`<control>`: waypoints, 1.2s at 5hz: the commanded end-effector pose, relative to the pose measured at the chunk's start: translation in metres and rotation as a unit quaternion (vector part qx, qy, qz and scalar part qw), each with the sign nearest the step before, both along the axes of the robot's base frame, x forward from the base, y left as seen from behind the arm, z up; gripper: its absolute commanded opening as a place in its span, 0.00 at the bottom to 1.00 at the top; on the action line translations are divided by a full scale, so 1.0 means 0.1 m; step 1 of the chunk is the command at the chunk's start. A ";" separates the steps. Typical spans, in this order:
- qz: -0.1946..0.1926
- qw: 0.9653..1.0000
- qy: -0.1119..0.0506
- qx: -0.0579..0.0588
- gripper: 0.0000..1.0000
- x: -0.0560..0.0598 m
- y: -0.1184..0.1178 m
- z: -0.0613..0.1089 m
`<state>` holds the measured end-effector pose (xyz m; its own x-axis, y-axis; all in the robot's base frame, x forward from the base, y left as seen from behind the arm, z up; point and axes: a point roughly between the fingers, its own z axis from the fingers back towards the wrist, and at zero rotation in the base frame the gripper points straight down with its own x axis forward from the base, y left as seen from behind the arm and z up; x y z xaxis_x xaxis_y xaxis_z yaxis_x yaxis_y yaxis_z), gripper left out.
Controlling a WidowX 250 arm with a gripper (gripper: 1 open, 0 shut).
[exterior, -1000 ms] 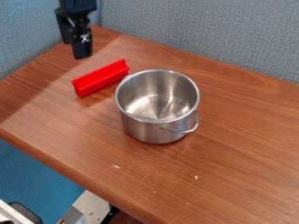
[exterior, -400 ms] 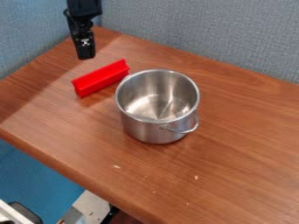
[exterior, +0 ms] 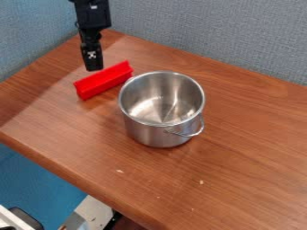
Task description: Put the red object in the metal pot
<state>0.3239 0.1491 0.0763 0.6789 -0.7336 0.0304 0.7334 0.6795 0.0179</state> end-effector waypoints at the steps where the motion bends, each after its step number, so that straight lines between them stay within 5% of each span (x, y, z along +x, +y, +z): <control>1: -0.013 1.000 -0.013 0.006 1.00 0.07 -0.01 0.03; 4: -0.021 1.000 0.002 0.007 1.00 0.13 -0.04 -0.20; 5: -0.013 1.000 0.004 0.007 0.00 0.15 -0.03 -0.24; 6: -0.001 1.000 0.005 0.018 0.00 0.23 0.01 -0.23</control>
